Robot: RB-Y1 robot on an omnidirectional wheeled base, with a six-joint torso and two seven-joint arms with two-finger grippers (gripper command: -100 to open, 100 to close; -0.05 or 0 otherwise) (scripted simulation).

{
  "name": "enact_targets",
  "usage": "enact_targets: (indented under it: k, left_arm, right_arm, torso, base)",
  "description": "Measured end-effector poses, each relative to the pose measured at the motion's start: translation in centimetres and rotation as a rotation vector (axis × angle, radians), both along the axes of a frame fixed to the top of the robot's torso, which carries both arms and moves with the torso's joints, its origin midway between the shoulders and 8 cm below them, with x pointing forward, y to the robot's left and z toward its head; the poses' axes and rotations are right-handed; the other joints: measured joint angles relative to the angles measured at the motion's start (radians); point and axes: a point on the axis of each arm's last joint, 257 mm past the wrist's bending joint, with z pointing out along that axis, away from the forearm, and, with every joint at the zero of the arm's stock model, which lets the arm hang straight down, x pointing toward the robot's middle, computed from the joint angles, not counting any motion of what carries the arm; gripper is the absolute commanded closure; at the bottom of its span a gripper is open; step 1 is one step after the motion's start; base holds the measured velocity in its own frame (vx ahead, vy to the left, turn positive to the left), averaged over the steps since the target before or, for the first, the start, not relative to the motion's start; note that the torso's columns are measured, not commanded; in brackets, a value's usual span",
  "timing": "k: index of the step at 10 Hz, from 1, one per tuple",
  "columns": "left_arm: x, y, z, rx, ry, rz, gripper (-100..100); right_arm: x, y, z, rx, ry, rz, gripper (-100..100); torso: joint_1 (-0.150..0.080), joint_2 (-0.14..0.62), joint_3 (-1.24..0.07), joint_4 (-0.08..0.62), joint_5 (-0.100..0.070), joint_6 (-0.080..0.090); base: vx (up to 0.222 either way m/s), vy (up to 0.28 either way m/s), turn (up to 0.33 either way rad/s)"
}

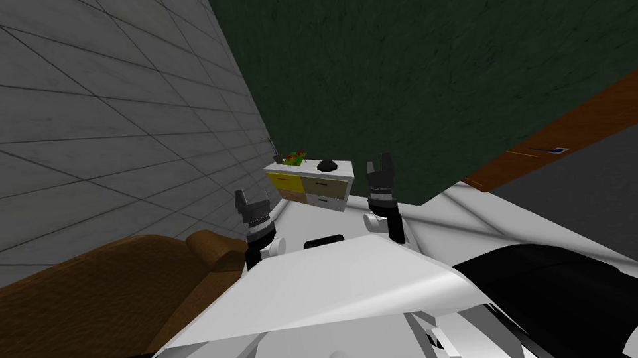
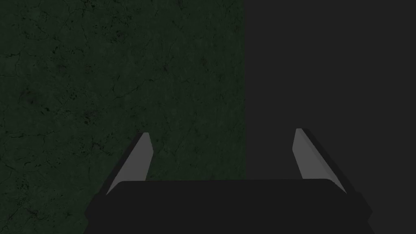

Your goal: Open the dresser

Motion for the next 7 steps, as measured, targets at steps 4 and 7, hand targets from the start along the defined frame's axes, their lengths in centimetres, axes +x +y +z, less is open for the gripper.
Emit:
enact_targets:
  k: [4,7]
  left_arm:
    - [0.0,0.0,0.01,0.0,0.0,0.0,0]
    - [-0.01,0.0,0.01,0.0,0.0,0.0,0]
  right_arm:
    - [-0.01,0.0,0.01,0.0,0.0,0.0,0]
    - [-0.01,0.0,0.01,0.0,0.0,0.0,0]
  torso:
    - [0.0,0.248,-0.497,0.248,0.0,0.0]
    - [0.0,0.47,-0.939,0.47,0.0,0.0]
  base:
    - [0.0,0.0,0.0]
    - [0.0,0.0,0.0]
